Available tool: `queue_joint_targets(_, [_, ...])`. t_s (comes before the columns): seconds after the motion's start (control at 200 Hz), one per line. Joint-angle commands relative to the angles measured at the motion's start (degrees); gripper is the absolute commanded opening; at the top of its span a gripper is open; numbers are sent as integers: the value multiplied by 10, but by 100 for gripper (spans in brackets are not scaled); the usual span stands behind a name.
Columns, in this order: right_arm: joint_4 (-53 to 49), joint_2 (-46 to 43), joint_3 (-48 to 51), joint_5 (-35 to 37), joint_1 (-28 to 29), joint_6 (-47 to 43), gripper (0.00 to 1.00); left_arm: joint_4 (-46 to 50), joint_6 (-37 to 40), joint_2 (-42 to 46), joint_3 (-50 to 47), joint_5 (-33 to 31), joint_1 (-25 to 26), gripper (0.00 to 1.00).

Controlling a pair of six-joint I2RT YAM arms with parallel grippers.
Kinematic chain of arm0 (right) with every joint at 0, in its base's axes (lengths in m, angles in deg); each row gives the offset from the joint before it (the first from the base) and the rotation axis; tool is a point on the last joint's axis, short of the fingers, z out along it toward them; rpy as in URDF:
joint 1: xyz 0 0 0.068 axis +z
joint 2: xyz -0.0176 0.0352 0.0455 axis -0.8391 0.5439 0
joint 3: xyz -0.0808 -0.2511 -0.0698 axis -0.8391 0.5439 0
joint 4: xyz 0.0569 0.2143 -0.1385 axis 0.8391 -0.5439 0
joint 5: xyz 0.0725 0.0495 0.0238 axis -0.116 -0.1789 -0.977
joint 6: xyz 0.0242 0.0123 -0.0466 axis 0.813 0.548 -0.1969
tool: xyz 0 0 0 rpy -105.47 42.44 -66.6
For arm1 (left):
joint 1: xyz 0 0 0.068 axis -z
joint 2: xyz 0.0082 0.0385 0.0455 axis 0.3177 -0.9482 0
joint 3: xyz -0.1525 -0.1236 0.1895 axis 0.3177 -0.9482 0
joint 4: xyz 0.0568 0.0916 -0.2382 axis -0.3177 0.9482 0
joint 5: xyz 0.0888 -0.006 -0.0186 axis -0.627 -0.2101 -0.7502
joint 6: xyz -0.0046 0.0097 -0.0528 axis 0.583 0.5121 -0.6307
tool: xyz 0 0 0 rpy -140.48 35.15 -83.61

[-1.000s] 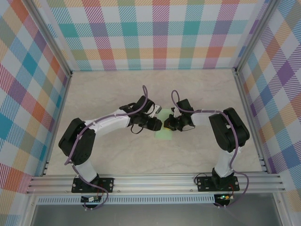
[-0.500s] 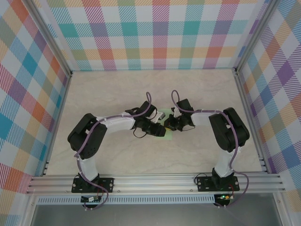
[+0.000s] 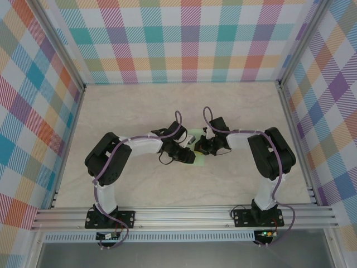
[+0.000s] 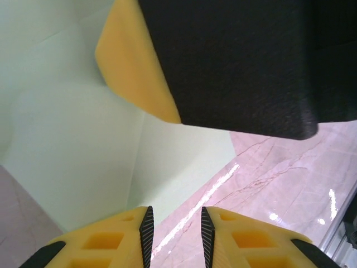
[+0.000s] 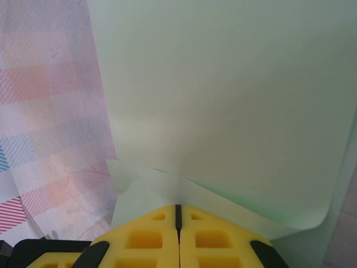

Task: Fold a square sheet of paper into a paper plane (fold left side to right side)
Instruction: Fold the triangle a second time at the center of the table.

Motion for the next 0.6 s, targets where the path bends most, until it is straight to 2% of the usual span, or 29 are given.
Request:
queue_joint_targets(0.0, [-51,22,5,27,3,-14,6,18,11,-11,8,-9,2,30])
queue_joint_targets(0.595, [-56,20,4,28,3,-19,6,12,11,1,-24,-31,-8,28])
